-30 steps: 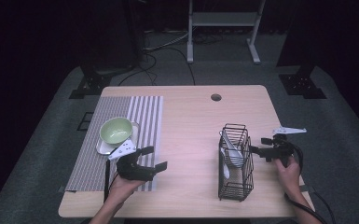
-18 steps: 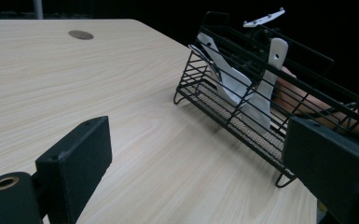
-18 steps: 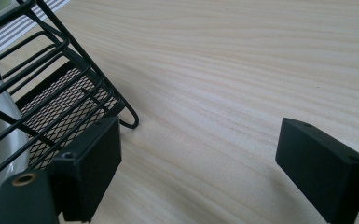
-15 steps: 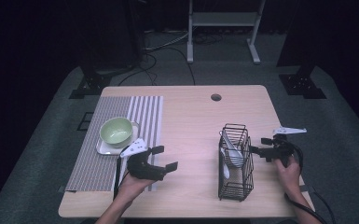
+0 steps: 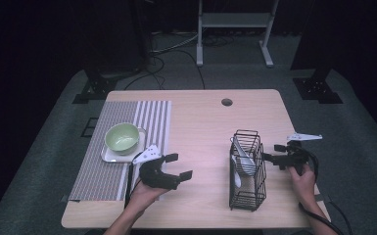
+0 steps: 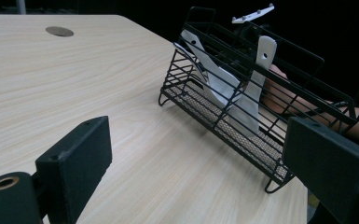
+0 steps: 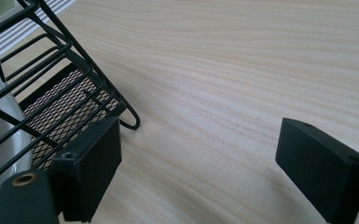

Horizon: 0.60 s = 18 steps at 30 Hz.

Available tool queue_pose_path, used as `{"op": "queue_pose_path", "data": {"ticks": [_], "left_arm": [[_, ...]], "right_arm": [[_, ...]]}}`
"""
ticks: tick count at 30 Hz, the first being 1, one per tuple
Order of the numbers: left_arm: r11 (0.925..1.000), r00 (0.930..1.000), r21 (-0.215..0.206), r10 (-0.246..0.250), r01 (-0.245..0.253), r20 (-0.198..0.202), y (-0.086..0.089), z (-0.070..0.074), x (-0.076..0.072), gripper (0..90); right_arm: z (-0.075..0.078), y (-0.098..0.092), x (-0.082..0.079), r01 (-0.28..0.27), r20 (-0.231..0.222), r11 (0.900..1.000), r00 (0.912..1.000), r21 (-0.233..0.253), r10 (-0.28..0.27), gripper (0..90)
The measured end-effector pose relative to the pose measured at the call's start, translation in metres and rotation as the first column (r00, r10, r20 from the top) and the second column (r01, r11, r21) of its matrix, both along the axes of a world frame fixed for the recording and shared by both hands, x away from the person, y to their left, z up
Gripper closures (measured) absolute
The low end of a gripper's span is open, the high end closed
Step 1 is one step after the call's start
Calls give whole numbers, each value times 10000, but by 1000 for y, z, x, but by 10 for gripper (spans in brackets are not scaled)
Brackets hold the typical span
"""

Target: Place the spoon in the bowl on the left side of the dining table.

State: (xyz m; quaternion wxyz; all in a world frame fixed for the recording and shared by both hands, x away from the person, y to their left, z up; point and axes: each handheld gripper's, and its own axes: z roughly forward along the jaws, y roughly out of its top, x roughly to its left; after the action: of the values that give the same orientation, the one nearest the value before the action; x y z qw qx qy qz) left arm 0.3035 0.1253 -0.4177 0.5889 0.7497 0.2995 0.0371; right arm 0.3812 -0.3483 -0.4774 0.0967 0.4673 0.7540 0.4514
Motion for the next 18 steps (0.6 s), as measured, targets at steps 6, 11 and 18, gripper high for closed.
{"op": "queue_pose_path", "data": {"ticks": [6,11,18], "left_arm": [[9999,9999,-28,-136,136,-18,-6,1,0,74],[9997,9997,-7,-230,230,-77,-10,0,1,75],[9994,9994,-7,-340,340,-75,-16,2,1,74]], "right_arm": [[0,0,0,-15,29,10000,10000,-12,15,131],[0,0,0,-16,20,10000,10000,1,16,131],[0,0,0,-23,25,10000,10000,-2,23,131]]}}
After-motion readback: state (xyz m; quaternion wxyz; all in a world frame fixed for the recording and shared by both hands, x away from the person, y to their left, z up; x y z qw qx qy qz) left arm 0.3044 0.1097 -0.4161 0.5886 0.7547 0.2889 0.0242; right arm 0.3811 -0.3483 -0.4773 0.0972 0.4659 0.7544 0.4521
